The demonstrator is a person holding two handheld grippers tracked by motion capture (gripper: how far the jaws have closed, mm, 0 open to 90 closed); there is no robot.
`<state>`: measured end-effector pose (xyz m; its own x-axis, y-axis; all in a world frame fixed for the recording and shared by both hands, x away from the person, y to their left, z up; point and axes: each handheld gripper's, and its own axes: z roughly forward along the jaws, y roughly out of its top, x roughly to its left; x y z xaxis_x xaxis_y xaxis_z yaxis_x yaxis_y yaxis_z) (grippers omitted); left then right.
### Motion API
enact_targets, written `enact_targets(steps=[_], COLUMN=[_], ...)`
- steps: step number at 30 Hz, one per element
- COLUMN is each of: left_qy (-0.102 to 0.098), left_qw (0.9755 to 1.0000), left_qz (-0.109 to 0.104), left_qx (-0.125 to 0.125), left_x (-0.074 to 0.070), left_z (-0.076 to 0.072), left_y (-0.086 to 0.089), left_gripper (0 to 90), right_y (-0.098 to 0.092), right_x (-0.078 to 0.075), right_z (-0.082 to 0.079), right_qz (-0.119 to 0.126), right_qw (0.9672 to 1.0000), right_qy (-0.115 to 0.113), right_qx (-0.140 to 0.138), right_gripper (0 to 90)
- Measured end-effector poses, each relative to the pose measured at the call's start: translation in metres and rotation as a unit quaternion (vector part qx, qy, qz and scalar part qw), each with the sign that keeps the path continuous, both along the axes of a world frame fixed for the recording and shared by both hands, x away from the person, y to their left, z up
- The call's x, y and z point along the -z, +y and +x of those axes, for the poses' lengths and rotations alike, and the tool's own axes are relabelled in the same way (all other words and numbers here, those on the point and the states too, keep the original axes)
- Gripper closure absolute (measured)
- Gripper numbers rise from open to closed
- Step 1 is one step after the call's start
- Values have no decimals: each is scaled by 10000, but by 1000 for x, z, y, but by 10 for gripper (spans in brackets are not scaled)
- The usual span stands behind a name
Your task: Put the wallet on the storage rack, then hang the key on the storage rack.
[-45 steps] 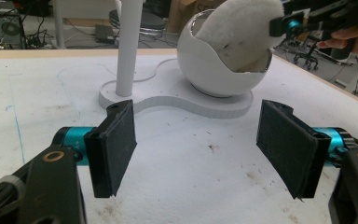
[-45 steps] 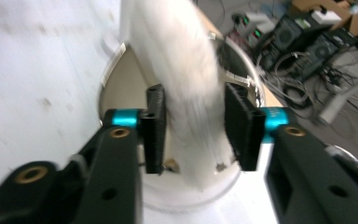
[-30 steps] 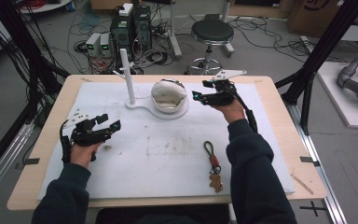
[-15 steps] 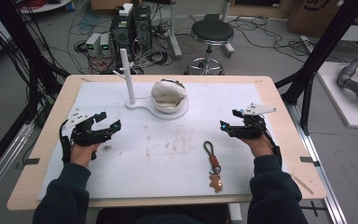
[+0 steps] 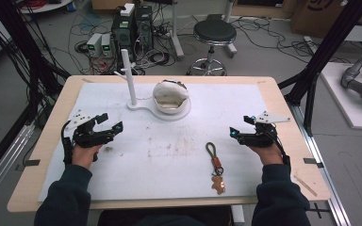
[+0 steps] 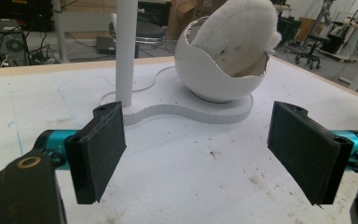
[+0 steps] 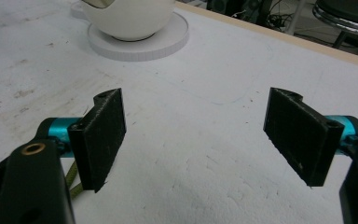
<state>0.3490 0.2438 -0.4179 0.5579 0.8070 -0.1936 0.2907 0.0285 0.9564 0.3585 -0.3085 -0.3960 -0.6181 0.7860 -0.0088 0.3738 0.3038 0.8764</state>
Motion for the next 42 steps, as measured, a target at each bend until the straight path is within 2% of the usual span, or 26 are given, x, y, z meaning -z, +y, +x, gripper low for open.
enact_targets(steps=[8, 11, 12, 15, 17, 18, 19, 20, 23, 24, 25, 26, 27, 28, 29, 30, 31, 33, 36, 37, 38, 39, 40, 42], left_qy=[16, 30, 39, 16, 29, 49, 49, 44, 30, 41, 41, 49, 49, 61, 62, 60, 66, 78, 81, 79, 75, 75, 80, 79], left_qw=[10000, 10000, 10000, 10000, 10000, 10000, 10000, 9999, 9999, 9999, 9999, 9999, 9999, 9999, 9999, 9999, 9999, 9999, 9999, 9998, 9999, 9999, 9999, 9998], left_qz=[-86, -75, -40, -23, 10, 52, 52, 87, 111, 106, 106, 130, 130, 111, 106, 114, 116, 119, 132, 140, 121, 121, 135, 157], left_qx=[-20, -44, -53, -52, -54, -49, -49, -35, -52, -56, -56, -69, -69, -80, -68, -69, -72, -77, -64, -66, -75, -75, -67, -71], left_x=[0, 1, 0, 0, 0, 0, 0, -1, -1, -1, -1, -1, -1, -1, -1, 0, 0, 0, -1, -1, -1, -1, 0, 0], left_z=[1, 1, 1, 0, 0, 0, 0, -1, -2, -2, -2, -1, -1, -1, -1, -1, -1, -1, -2, -2, -2, -2, -1, -1], left_y=[2, 3, 2, 1, 1, 0, 0, 0, -1, -1, -1, -1, -1, -1, -1, -1, 0, 0, -1, -1, -1, -1, 0, 0], left_gripper=[191, 191, 191, 192, 195, 196, 195, 195, 197, 198, 198, 198, 198, 198, 198, 198, 198, 198, 200, 201, 203, 203, 204, 204], right_y=[-1, 0, 1, 3, 6, 10, 10, 16, 25, 29, 29, 35, 35, 38, 43, 46, 48, 48, 53, 56, 61, 61, 67, 68], right_x=[-2, -2, 0, 4, 9, 14, 14, 21, 29, 32, 32, 35, 35, 36, 38, 40, 42, 41, 39, 37, 37, 37, 34, 33], right_z=[-11, -17, -21, -23, -22, -20, -20, -18, -17, -17, -17, -18, -18, -19, -20, -20, -22, -22, -23, -24, -26, -26, -29, -29], right_qz=[49, -16, -84, -91, -91, -93, -93, -56, -142, -188, -188, -296, -296, -290, -417, -565, -628, -664, -785, -799, -935, -935, -1171, -1189], right_qw=[10000, 9998, 9994, 9986, 9969, 9943, 9943, 9905, 9834, 9794, 9794, 9740, 9740, 9713, 9669, 9646, 9637, 9640, 9614, 9569, 9545, 9545, 9546, 9537], right_qy=[-9, 116, 235, 368, 553, 777, 777, 1020, 1351, 1508, 1508, 1705, 1705, 1813, 2015, 2090, 2133, 2109, 2205, 2315, 2333, 2333, 2267, 2296], right_qx=[-55, -158, -245, -361, -546, -718, -718, -922, -1200, -1330, -1330, -1461, -1461, -1511, -1506, -1503, -1477, -1476, -1450, -1562, -1602, -1602, -1534, -1537], right_gripper=[212, 216, 274, 303, 388, 431, 431, 475, 479, 477, 477, 459, 459, 452, 441, 445, 441, 457, 568, 660, 664, 664, 677, 691])
